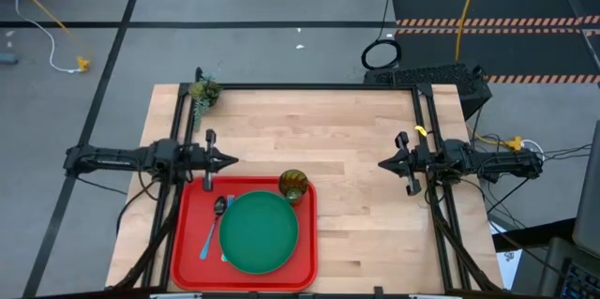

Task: Pick and place plate/cup/fork/spoon on tray
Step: Return to Home Position

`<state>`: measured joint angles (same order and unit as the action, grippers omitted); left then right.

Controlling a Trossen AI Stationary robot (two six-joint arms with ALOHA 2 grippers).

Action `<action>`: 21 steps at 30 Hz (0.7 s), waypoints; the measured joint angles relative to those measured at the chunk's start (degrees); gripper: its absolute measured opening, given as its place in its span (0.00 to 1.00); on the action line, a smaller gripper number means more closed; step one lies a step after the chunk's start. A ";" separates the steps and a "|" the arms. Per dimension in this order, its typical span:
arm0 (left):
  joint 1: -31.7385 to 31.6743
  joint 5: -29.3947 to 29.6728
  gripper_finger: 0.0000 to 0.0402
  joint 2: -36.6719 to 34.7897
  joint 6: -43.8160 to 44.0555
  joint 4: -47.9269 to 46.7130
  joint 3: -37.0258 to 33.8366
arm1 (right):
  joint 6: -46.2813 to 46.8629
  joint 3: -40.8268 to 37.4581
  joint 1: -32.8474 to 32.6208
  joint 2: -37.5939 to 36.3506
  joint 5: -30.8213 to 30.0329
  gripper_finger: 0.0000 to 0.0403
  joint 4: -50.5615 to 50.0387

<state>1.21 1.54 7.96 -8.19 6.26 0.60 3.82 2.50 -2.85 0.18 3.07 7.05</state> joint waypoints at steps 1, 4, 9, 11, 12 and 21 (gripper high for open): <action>0.00 0.02 0.01 -0.34 -0.11 -1.92 0.00 | 0.00 0.00 0.00 -0.01 0.00 0.00 0.00; -0.02 -0.05 0.01 -0.53 0.15 -5.51 0.08 | 0.00 0.00 0.01 -0.01 0.00 0.00 0.00; -0.02 -0.02 0.05 0.06 2.48 -5.72 0.17 | 0.01 -0.02 0.02 -0.01 0.00 0.00 0.00; -0.02 -0.02 0.05 0.12 2.99 -5.76 0.17 | 0.01 -0.01 0.00 -0.01 0.00 0.00 0.00; 0.00 -0.04 0.04 0.10 3.37 -5.76 0.17 | 0.00 0.00 0.02 -0.01 -0.02 0.00 0.00; 0.05 -1.16 0.01 -2.83 4.38 -5.30 0.13 | 0.00 0.00 0.00 -0.01 -0.01 0.00 0.00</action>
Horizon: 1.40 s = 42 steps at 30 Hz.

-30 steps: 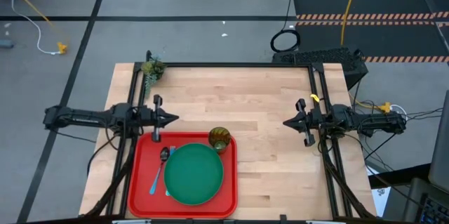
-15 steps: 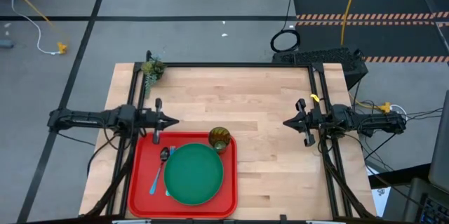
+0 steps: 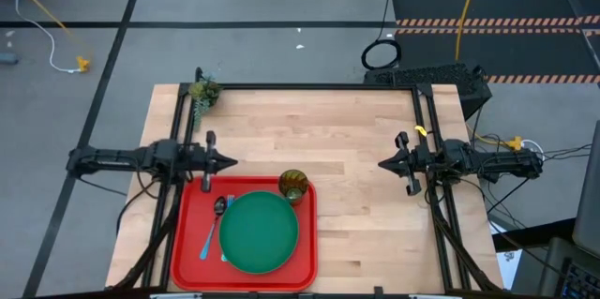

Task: Pick and place plate/cup/fork/spoon on tray
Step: Return to Home Position

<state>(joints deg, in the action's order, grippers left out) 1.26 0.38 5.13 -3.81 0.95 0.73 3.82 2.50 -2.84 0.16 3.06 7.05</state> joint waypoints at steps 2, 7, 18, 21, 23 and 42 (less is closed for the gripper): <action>0.17 -0.24 0.01 -2.19 0.00 -0.06 0.00 | -0.01 -0.01 0.01 0.00 0.01 0.00 0.02; 0.68 -0.37 0.01 -4.98 -1.24 -0.27 0.02 | -0.01 -0.02 -0.01 0.00 0.01 0.00 0.00; 0.69 1.47 0.05 -4.99 -2.45 0.24 -0.11 | -0.01 -0.02 0.01 0.00 -0.04 0.00 0.02; 0.69 1.59 0.03 -4.79 -2.08 0.26 -0.11 | -0.01 -0.02 0.00 0.00 -0.04 0.00 0.02; 0.69 1.59 0.02 -4.77 -2.08 0.26 -0.11 | -0.01 -0.02 0.01 0.00 -0.04 0.00 0.00; 0.69 1.66 0.08 -4.77 -1.91 0.33 -0.13 | -0.01 -0.02 0.01 0.00 -0.01 0.00 0.00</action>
